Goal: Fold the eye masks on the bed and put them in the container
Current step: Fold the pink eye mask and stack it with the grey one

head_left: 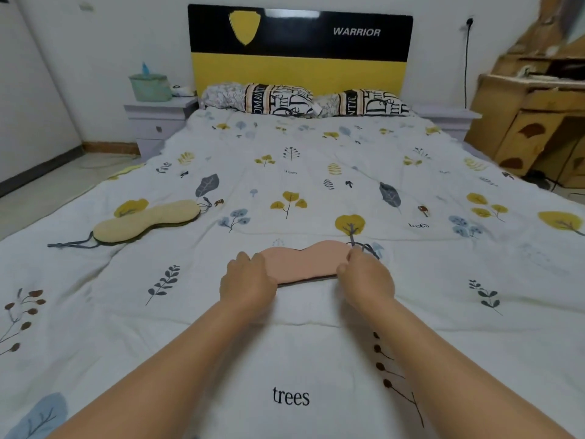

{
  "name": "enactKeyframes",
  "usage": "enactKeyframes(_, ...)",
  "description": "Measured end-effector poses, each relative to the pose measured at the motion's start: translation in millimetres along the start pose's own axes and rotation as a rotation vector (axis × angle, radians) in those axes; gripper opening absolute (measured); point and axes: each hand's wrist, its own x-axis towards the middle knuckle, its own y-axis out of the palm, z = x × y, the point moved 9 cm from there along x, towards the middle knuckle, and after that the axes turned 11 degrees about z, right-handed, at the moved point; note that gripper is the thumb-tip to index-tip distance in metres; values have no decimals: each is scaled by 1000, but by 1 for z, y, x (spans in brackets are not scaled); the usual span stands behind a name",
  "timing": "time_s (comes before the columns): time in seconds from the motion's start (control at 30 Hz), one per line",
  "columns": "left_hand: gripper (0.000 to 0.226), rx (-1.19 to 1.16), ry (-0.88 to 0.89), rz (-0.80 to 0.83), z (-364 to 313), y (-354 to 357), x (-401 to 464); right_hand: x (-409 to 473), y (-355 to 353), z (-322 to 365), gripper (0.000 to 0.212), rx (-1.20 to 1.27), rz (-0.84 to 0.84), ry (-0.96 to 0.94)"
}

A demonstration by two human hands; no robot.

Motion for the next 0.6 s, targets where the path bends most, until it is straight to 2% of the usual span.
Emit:
enactKeyframes(0.17, 37, 8, -80, 27, 16, 10, 19, 35, -5, -22, 33, 51, -89, 150)
enactKeyframes(0.33, 34, -78, -95, -45, 29, 7, 31, 50, 15, -38, 48, 32, -12, 288)
enactKeyframes(0.47, 33, -204, -98, -49, 37, 9, 37, 49, 19, -32, 39, 80, -80, 229)
enactKeyframes(0.6, 32, -314, -79, -86, 42, 7, 33, 34, 5, -9, 15, 414, -220, 19)
